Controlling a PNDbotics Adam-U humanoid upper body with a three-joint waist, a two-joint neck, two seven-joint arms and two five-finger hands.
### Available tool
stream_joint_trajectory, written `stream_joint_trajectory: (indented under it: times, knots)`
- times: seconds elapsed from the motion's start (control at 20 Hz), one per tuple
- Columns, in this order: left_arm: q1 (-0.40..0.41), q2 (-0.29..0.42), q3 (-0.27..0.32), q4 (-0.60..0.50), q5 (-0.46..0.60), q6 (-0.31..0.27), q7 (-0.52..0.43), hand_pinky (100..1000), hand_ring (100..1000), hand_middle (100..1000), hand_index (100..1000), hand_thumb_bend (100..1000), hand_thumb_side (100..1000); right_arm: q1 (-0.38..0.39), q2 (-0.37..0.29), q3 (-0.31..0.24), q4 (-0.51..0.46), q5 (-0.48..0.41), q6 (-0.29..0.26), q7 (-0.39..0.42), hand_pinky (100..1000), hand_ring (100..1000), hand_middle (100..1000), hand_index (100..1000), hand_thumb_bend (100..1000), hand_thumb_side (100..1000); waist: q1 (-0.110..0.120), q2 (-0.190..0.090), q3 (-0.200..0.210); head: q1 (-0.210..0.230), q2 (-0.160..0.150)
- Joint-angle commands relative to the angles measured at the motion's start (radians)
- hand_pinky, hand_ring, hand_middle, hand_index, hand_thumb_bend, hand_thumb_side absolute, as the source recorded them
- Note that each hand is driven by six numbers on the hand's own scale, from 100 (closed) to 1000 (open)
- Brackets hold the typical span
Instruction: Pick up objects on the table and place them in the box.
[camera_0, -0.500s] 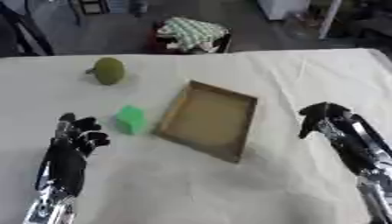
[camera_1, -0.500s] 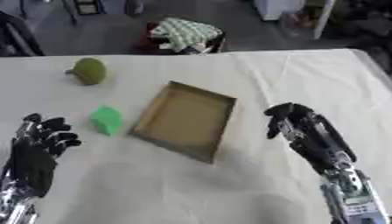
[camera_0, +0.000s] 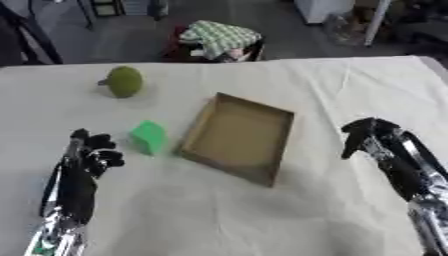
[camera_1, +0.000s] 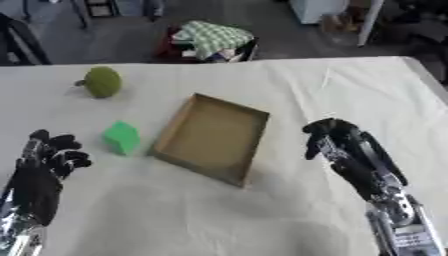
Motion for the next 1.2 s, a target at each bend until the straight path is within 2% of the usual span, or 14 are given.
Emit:
stream_joint_trajectory:
  times: [0.05,0.15,0.35,0.5,0.6,0.75,0.85,0.95,1.1,1.15,1.2]
  knots:
    - [-0.028,0.048,0.013,-0.034,-0.035,0.000,-0.011,583,545,547,650,100,791,-0.006,-0.009,-0.003,-0.006,0.003,0.001,-0.003,457,440,441,641,100,622,0.001,-0.011,-0.001,-0.002,-0.007]
    - [-0.053,0.099,0.013,-0.046,-0.072,0.005,-0.029,589,560,564,660,100,759,-0.004,-0.011,-0.003,-0.006,0.004,0.001,-0.003,457,440,441,641,100,620,0.003,-0.013,-0.002,-0.002,-0.006]
    - [-0.129,0.262,0.007,-0.071,-0.206,0.022,-0.115,608,590,597,684,100,698,0.000,-0.016,-0.003,-0.004,0.007,0.001,-0.004,457,440,441,641,100,621,0.010,-0.018,-0.004,-0.004,-0.004]
    - [-0.192,0.389,-0.010,-0.060,-0.313,0.035,-0.203,633,619,624,715,100,638,0.002,-0.020,-0.002,-0.002,0.008,0.002,-0.002,457,441,441,641,100,621,0.017,-0.021,-0.008,-0.008,-0.004]
    - [-0.237,0.466,-0.029,-0.042,-0.396,0.037,-0.280,665,654,665,752,100,562,0.003,-0.022,-0.001,-0.002,0.009,0.002,-0.002,458,441,441,642,100,622,0.021,-0.023,-0.011,-0.009,-0.003]
    - [-0.308,0.558,-0.066,0.005,-0.530,0.024,-0.401,690,682,698,784,100,479,0.005,-0.026,0.000,-0.001,0.010,0.003,0.000,458,441,441,642,100,622,0.026,-0.026,-0.015,-0.010,-0.001]
    - [-0.361,0.602,-0.101,0.055,-0.607,0.002,-0.473,708,699,715,799,100,423,0.006,-0.028,0.002,0.000,0.011,0.003,0.001,458,439,440,642,100,622,0.028,-0.028,-0.018,-0.011,0.000]
    - [-0.420,0.633,-0.142,0.114,-0.675,-0.035,-0.542,730,721,737,820,150,391,0.008,-0.029,0.003,0.001,0.012,0.003,0.003,458,437,439,642,100,622,0.030,-0.030,-0.021,-0.011,0.000]
    - [-0.508,0.656,-0.203,0.196,-0.766,-0.119,-0.636,750,734,752,837,211,350,0.011,-0.031,0.005,0.002,0.012,0.003,0.005,457,437,439,642,100,623,0.033,-0.032,-0.023,-0.011,-0.002]
    - [-0.533,0.658,-0.223,0.220,-0.788,-0.151,-0.665,763,749,764,850,261,316,0.011,-0.032,0.006,0.002,0.013,0.003,0.006,457,437,439,642,100,623,0.034,-0.032,-0.024,-0.009,-0.002]
    - [-0.563,0.655,-0.244,0.251,-0.814,-0.181,-0.700,765,751,765,851,263,300,0.012,-0.033,0.007,0.003,0.013,0.003,0.007,457,437,439,642,100,623,0.036,-0.033,-0.024,-0.008,0.000]
